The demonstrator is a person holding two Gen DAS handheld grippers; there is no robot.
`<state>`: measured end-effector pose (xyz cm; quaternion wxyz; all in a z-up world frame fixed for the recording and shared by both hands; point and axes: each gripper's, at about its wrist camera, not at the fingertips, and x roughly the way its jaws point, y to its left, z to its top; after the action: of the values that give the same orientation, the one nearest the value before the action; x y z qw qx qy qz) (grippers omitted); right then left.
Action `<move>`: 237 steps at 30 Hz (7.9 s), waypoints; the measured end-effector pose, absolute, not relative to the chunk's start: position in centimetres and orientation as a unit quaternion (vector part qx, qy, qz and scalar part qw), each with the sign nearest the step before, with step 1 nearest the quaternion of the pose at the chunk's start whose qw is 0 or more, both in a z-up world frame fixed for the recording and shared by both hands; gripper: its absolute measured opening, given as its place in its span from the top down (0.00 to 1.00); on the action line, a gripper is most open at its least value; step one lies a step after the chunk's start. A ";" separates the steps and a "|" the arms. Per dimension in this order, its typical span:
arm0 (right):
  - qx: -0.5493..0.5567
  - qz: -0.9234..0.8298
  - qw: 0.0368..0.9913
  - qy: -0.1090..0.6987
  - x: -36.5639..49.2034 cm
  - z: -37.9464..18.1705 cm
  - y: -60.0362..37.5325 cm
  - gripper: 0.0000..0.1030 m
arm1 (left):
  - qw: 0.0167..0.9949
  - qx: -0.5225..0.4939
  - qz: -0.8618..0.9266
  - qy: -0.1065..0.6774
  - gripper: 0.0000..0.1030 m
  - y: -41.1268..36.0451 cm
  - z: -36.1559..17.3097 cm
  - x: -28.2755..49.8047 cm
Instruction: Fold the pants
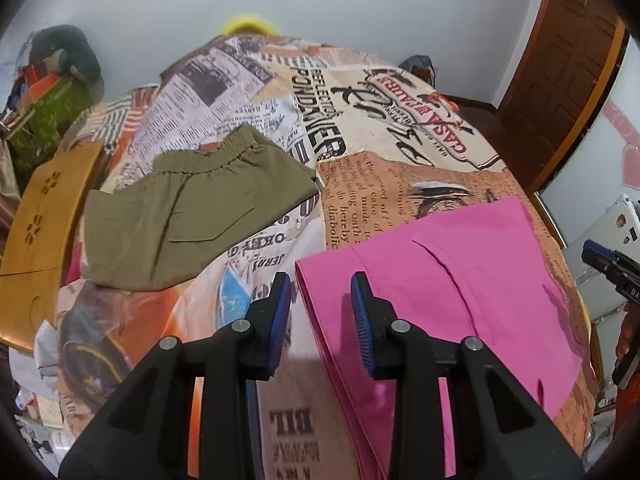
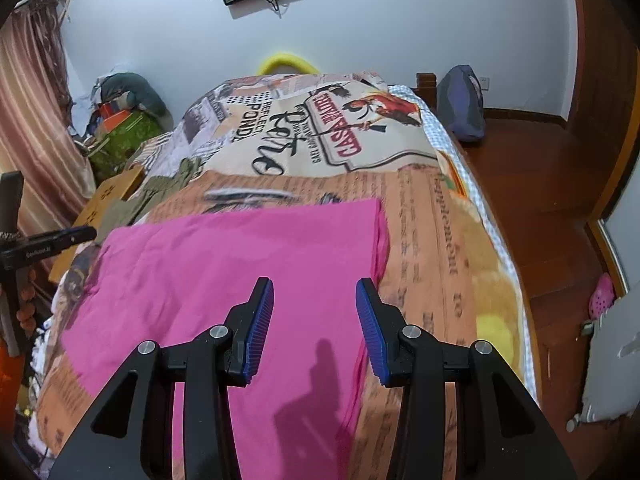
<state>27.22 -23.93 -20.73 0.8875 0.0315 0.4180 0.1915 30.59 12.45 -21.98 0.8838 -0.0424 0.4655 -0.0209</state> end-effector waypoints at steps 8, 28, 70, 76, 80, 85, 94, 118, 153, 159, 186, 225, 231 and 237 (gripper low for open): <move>0.032 0.179 0.884 0.431 32.2 -23.3 -24.3 0.62 | 0.870 -0.057 -0.038 0.488 0.70 13.1 -24.7 33.3; -0.028 0.168 0.882 0.439 37.6 -27.1 -22.4 0.94 | 0.887 -0.018 -0.035 0.460 0.86 12.0 -25.3 33.2; -0.029 0.285 0.822 0.493 34.8 -26.1 -14.6 0.66 | 0.865 -0.006 -0.074 0.496 0.54 6.4 -26.0 35.6; -0.031 0.283 0.836 0.469 32.8 -23.1 -15.5 0.66 | 0.881 -0.004 -0.062 0.469 0.54 6.5 -22.9 33.4; -0.030 0.285 0.852 0.438 30.7 -20.0 -16.3 0.66 | 0.894 -0.001 -0.052 0.446 0.54 6.6 -20.1 31.1; -0.032 0.293 0.872 0.392 27.2 -15.6 -17.1 0.65 | 0.910 -0.002 -0.041 0.413 0.54 6.9 -16.5 27.8; -0.034 0.293 0.895 0.334 21.1 -11.7 -18.1 0.58 | 0.929 -0.019 -0.033 0.369 0.43 7.3 -12.1 21.1; -0.054 0.296 0.875 0.378 16.4 -20.1 -14.0 0.51 | 0.841 -0.207 -0.094 0.491 0.34 7.1 -24.0 14.9; -0.024 0.327 0.832 0.448 17.9 -23.9 -14.6 0.51 | 0.821 -0.322 0.016 0.472 0.82 10.0 -24.7 20.2; -0.028 0.338 0.828 0.447 16.8 -23.7 -14.5 0.51 | 0.864 -0.227 0.039 0.448 0.82 8.7 -22.8 17.1; -0.066 0.403 0.784 0.468 19.9 -23.4 -6.9 0.48 | 0.940 -0.024 0.018 0.340 0.85 3.4 -15.6 14.6; 0.064 0.257 0.847 0.460 17.9 -26.4 -23.1 0.48 | 0.916 0.060 -0.089 0.388 0.85 -8.7 -16.0 20.3; 0.076 0.256 0.851 0.452 17.5 -26.1 -24.2 0.48 | 0.903 0.071 -0.101 0.412 0.85 -10.7 -18.1 21.3; 0.081 0.245 0.859 0.441 17.0 -25.2 -25.6 0.48 | 0.887 0.063 -0.113 0.444 0.84 -11.8 -20.5 22.2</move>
<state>17.01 -25.62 -25.23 0.8593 0.0810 0.4414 0.2453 22.22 -11.76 -20.48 0.8866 0.0634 0.4439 -0.1132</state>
